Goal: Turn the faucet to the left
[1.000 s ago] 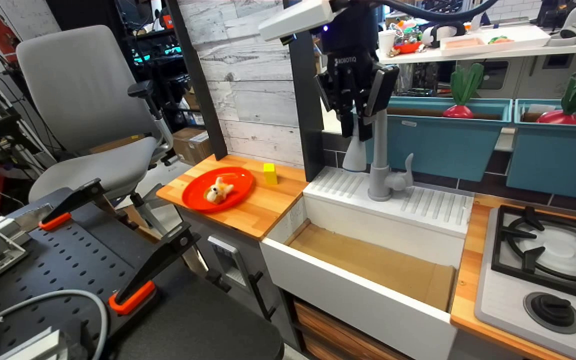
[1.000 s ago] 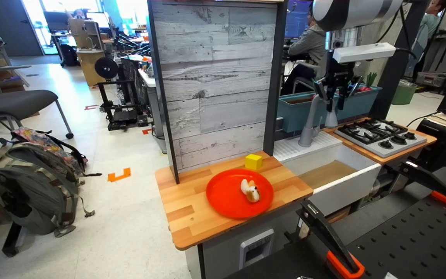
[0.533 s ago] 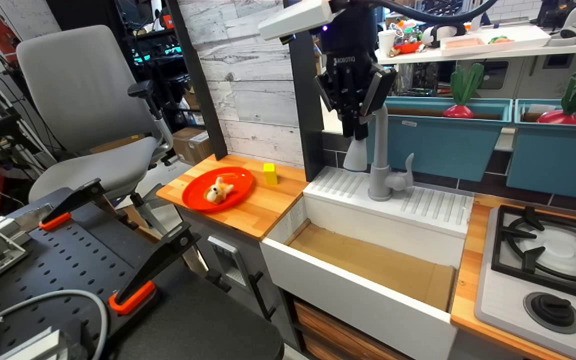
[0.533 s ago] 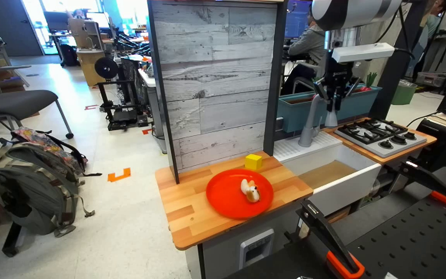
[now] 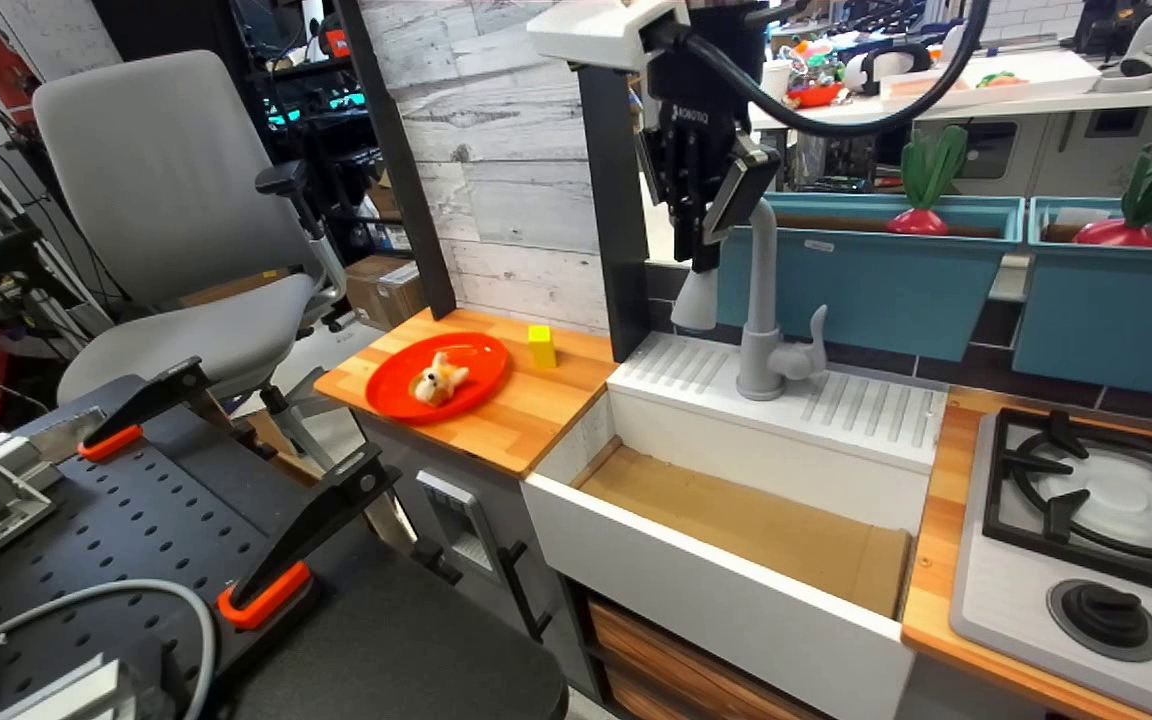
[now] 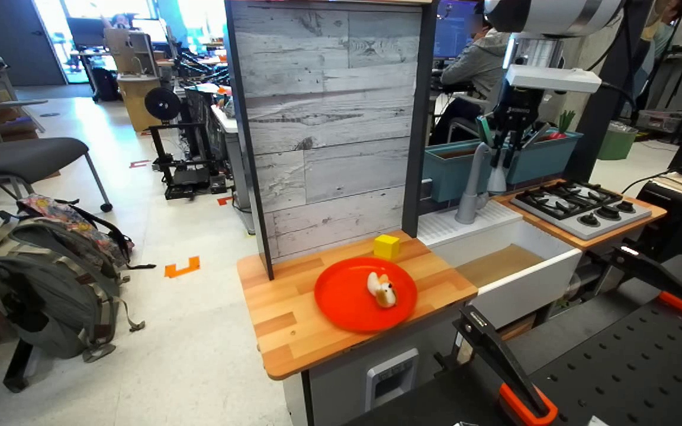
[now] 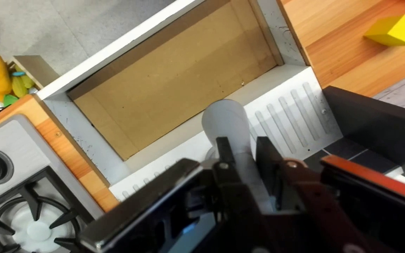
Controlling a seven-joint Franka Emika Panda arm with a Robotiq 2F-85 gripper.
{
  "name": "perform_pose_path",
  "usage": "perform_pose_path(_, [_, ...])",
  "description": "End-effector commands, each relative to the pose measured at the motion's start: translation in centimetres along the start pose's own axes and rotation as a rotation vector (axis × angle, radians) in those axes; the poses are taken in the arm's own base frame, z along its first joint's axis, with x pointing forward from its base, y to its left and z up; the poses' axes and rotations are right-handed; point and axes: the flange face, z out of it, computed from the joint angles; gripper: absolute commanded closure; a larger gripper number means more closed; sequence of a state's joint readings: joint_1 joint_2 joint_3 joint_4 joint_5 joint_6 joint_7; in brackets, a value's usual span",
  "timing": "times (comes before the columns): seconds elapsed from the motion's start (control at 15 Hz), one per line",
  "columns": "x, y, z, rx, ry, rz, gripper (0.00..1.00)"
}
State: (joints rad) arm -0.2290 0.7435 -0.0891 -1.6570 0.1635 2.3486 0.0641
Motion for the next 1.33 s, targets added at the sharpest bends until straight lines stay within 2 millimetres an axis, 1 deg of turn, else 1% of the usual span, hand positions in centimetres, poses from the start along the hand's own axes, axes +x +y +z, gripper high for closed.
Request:
perform_pose_path(0.0, [1.1,-2.6,-0.6,0.122,0.031,0.051,0.94])
perform_pose_path(0.2, [1.1,-3.5,-0.4,0.142,0.030,0.065,0.94])
perform_pose_path(0.4, [1.2,-3.5,0.0,0.133,0.030,0.067,0.94])
perform_pose_path(0.73, [1.1,-4.2,-0.3,0.155,0.029,0.079,0.94])
perform_pose_path(0.93, [0.8,-5.2,-0.3,0.166,0.030,0.080,0.94])
perform_pose_path(1.07, [0.6,-6.2,-0.3,0.186,0.033,0.081,0.94])
perform_pose_path(1.27, [0.7,-9.4,-0.7,0.258,0.054,0.082,0.94])
